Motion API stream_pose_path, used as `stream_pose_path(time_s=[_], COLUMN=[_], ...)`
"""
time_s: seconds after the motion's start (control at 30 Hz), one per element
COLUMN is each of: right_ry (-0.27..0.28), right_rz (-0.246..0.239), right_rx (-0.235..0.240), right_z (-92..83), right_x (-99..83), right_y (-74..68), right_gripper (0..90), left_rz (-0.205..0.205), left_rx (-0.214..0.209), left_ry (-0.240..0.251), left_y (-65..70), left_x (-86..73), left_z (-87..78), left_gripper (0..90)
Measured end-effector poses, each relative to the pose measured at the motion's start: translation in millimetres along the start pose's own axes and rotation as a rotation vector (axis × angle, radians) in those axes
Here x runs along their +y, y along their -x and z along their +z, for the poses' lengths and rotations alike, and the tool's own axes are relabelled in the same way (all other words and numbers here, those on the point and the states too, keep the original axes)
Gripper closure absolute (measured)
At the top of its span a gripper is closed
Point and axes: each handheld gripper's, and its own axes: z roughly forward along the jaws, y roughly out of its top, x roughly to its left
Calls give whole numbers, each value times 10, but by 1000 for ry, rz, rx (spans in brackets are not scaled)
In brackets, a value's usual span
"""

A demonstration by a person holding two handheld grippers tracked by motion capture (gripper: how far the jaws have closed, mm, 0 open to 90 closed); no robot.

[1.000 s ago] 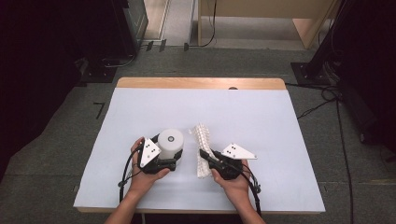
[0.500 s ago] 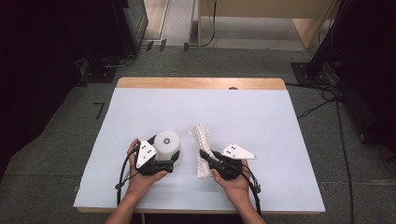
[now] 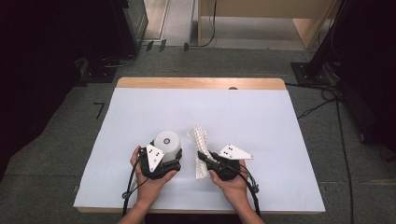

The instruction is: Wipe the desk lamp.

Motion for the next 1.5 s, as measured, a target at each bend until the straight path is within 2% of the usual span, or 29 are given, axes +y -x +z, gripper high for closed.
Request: stream_pose_path(time_s=[0.17,0.23,0.3,0.33,0.37,0.47,0.6,0.73,0.97,1.1,1.17,1.33,1.5], right_ry=[-10,-16,-21,-31,-31,-38,-47,-43,-18,12,27,32,-12], right_rz=[-2,-8,-12,-17,-17,-35,-43,-44,-27,12,30,24,7], right_rx=[11,21,36,56,56,83,103,107,73,63,70,93,121], right_z=[28,44,68,90,90,123,142,128,69,13,-10,2,101], right_x=[-17,-23,-29,-34,-34,-44,-53,-41,1,33,47,45,-25], right_y=[-44,-69,-115,-171,-171,-253,-325,-317,-199,-114,-82,-118,-240], right_gripper=[784,784,784,784,784,783,783,783,783,783,784,784,784], left_rz=[-15,-58,-78,-105,-105,-156,-192,-183,-142,-110,-104,-120,-151], left_rx=[-97,-148,-183,-228,-228,-289,-361,-375,-421,-471,-478,-449,-405], left_ry=[6,21,35,52,52,60,44,48,59,74,74,75,88], left_y=[-85,-146,-183,-210,-210,-250,-276,-264,-203,-155,-138,-194,-314], left_x=[31,44,70,95,95,116,126,130,136,143,144,154,173], left_z=[-4,-12,-27,-39,-39,-47,-31,-34,-54,-70,-70,-64,-82], left_gripper=[89,89,89,89,89,89,89,90,90,90,90,90,90])
